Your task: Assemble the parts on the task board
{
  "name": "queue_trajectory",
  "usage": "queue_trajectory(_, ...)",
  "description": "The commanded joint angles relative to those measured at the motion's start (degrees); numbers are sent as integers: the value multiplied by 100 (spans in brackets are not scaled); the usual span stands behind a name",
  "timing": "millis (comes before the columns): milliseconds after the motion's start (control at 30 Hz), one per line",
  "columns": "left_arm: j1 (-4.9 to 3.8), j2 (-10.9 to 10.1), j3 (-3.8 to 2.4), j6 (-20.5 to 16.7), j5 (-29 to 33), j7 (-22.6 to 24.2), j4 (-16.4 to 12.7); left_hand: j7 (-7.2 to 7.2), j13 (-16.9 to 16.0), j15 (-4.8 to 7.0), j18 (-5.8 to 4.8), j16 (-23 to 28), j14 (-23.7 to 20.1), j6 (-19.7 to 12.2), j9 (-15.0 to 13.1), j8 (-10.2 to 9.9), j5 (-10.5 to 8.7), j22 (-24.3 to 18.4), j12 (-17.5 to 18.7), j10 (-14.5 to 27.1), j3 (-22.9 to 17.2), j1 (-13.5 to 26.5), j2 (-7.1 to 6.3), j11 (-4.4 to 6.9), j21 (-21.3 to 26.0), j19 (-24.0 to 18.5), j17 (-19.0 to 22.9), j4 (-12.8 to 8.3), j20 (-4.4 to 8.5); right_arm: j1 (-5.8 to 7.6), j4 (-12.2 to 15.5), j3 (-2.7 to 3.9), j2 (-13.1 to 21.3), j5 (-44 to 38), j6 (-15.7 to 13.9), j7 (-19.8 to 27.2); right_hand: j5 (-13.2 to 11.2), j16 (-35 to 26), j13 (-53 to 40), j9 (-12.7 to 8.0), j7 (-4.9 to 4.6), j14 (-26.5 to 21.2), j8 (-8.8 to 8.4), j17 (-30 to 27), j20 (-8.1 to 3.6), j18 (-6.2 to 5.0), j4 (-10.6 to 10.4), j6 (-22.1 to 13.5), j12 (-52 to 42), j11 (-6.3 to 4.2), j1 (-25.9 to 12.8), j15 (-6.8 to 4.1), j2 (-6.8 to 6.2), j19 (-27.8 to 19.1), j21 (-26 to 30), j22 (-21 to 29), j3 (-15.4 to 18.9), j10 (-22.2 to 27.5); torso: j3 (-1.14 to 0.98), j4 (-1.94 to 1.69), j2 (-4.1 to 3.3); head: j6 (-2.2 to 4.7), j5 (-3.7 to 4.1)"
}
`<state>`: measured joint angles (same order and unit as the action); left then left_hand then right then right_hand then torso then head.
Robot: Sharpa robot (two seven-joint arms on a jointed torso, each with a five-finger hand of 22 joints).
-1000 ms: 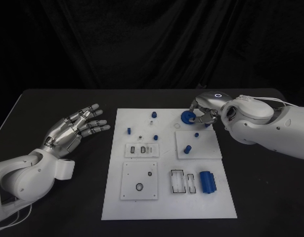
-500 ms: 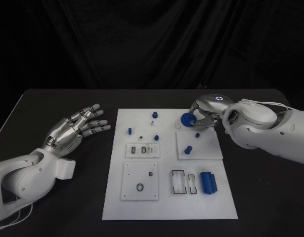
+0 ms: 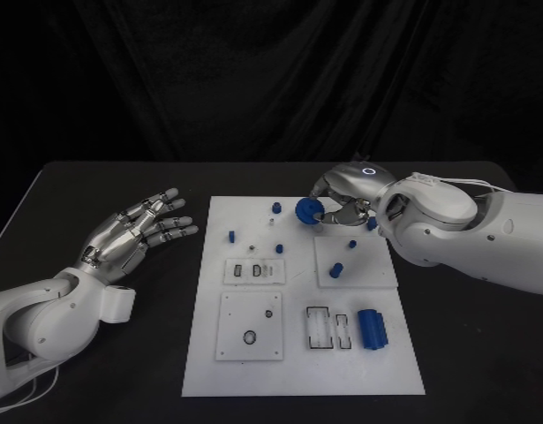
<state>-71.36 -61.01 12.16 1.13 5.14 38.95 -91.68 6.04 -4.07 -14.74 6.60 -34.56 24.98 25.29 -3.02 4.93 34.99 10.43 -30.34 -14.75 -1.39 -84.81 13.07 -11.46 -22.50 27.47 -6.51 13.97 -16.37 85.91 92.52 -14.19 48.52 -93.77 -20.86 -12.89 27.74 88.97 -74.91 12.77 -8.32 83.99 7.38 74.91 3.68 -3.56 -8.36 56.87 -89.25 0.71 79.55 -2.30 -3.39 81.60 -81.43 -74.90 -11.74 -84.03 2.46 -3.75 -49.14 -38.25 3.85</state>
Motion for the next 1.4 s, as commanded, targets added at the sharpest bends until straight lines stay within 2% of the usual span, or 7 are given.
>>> queue_trajectory(33, 11, 20, -4, 79, 17, 351, 0, 36, 6, 4, -84, -23, -46, -19, -4, -5, 25, 8, -34, -7, -44, -33, -19, -53, -19, -34, 10, 3, 9, 7, -44, 3, -136, -18, 39, 115, 9, 7, -1300, 952, 408, 522, 471, 1368, 0, 56, -8, 425, 6, -31, -59, -46, 29, 8, -14, -727, -33, -353, -1, -1, -3, -8, 4)
queue_trajectory(433, 13, 67, -4, 96, 17, 338, 30, 36, 6, 4, -84, -23, -46, -19, -4, -5, 25, 8, -34, -7, -44, -33, -19, -53, -19, -34, 10, 3, 9, -48, -422, 3, -732, -18, 148, 229, -72, 1, -1282, 995, 388, 517, 461, 1360, 10, 50, -12, 377, 14, -8, -92, -29, 27, -11, 9, -714, -56, -331, -5, -1, -5, -16, 19)
queue_trajectory(933, 15, 107, -5, 119, 17, 317, 61, 38, 6, 2, -87, -29, -50, -16, -5, -4, 27, 9, -38, -5, -65, -29, -19, -56, -21, -38, 11, 1, 10, -138, -691, 5, -1084, -18, 406, 151, -241, -51, -1187, 1033, 300, 474, 335, 1292, 65, 18, -19, 163, 57, 66, -172, 36, 15, -111, 124, -638, -124, -209, -4, 0, -4, -59, 29)
queue_trajectory(1100, 15, 116, -5, 128, 17, 311, 69, 38, 6, 2, -87, -29, -50, -16, -5, -4, 27, 9, -38, -5, -65, -29, -19, -56, -21, -38, 11, 1, 10, -153, -732, 5, -1119, -18, 488, 134, -380, -104, -1089, 980, 211, 429, 152, 1227, 122, -12, -34, -72, 104, 137, -233, 96, -1, -204, 236, -568, -185, -74, -3, 2, -4, -76, 28)
queue_trajectory(1333, 17, 128, -5, 138, 17, 305, 86, 40, 6, 1, -89, -33, -53, -18, -5, -5, 27, 9, -40, -4, -76, -27, -20, -57, -22, -41, 12, 0, 10, -163, -761, 5, -1146, -18, 582, 88, -486, -200, -827, 723, 92, 344, -276, 1115, 174, -64, -59, -652, 240, 174, -297, 137, -64, -361, 433, -455, -313, 286, -5, 3, -5, -85, 31)
queue_trajectory(1367, 18, 129, -5, 139, 17, 305, 87, 40, 6, 1, -89, -33, -53, -18, -5, -5, 27, 9, -40, -4, -76, -27, -20, -57, -22, -41, 12, 0, 10, -164, -764, 5, -1148, -18, 585, 84, -735, -255, -663, 612, 70, 293, -379, 1051, 195, -90, -83, -923, 329, 203, -335, 153, -76, -455, 542, -384, -321, 512, -5, 3, -5, -85, 31)
queue_trajectory(1400, 18, 130, -5, 140, 17, 305, 89, 40, 6, 1, -89, -33, -53, -18, -5, -5, 27, 9, -40, -4, -76, -27, -20, -57, -22, -41, 12, 0, 10, -164, -768, 5, -1150, -18, 585, 82, -795, -289, -586, 534, 54, 260, -386, 1014, 205, -109, -81, -1072, 374, 208, -342, 175, -88, -512, 612, -344, -327, 624, -5, 3, -5, -85, 31)
